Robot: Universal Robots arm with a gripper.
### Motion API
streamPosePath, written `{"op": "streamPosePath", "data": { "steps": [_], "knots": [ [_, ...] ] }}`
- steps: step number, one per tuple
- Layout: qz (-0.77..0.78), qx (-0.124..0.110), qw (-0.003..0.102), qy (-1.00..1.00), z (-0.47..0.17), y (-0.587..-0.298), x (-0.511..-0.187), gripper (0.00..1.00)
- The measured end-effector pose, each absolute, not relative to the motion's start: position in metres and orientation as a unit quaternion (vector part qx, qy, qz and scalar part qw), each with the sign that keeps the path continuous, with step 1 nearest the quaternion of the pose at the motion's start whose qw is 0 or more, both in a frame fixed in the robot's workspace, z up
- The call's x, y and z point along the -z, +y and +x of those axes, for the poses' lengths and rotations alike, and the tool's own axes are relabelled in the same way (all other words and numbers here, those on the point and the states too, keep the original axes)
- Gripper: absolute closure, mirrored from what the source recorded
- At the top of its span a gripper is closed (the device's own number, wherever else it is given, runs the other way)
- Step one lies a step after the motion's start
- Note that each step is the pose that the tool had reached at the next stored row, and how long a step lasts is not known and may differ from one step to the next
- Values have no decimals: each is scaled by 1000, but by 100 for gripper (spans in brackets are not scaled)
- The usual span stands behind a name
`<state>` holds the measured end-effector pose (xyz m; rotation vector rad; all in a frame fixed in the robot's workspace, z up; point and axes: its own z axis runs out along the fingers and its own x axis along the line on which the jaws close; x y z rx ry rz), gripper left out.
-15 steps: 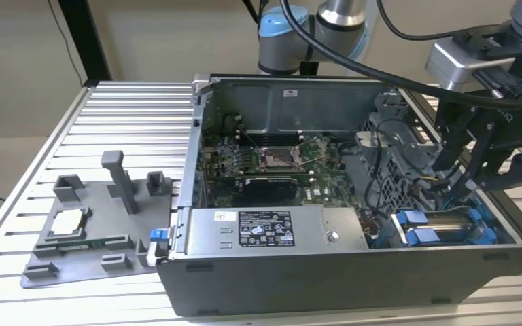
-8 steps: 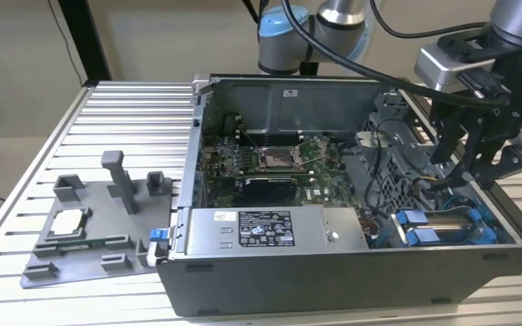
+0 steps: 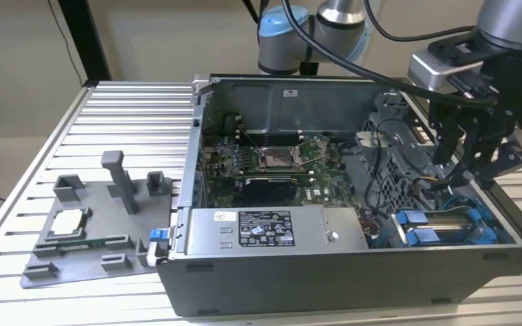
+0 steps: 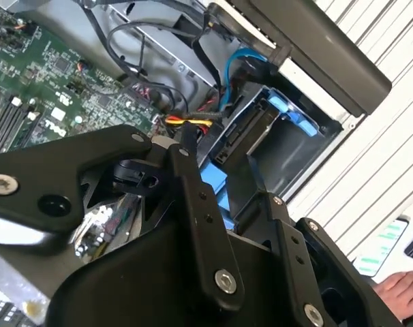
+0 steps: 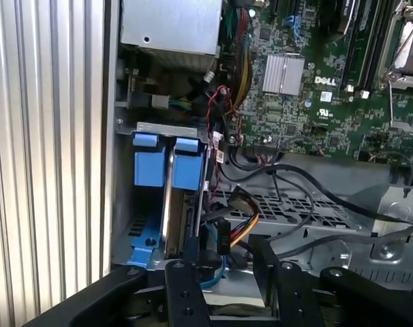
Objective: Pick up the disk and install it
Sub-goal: 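Insert the first disk wire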
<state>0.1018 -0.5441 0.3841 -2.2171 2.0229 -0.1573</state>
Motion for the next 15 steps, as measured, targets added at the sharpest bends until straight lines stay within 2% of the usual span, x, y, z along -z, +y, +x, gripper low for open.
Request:
{"op": "streamPosePath", "data": {
  "steps": [4, 15],
  "knots": [
    [-737, 60, 61, 671, 102, -542, -379, 0],
    [-737, 61, 60, 671, 102, -539, -365, 0]
  ]
}}
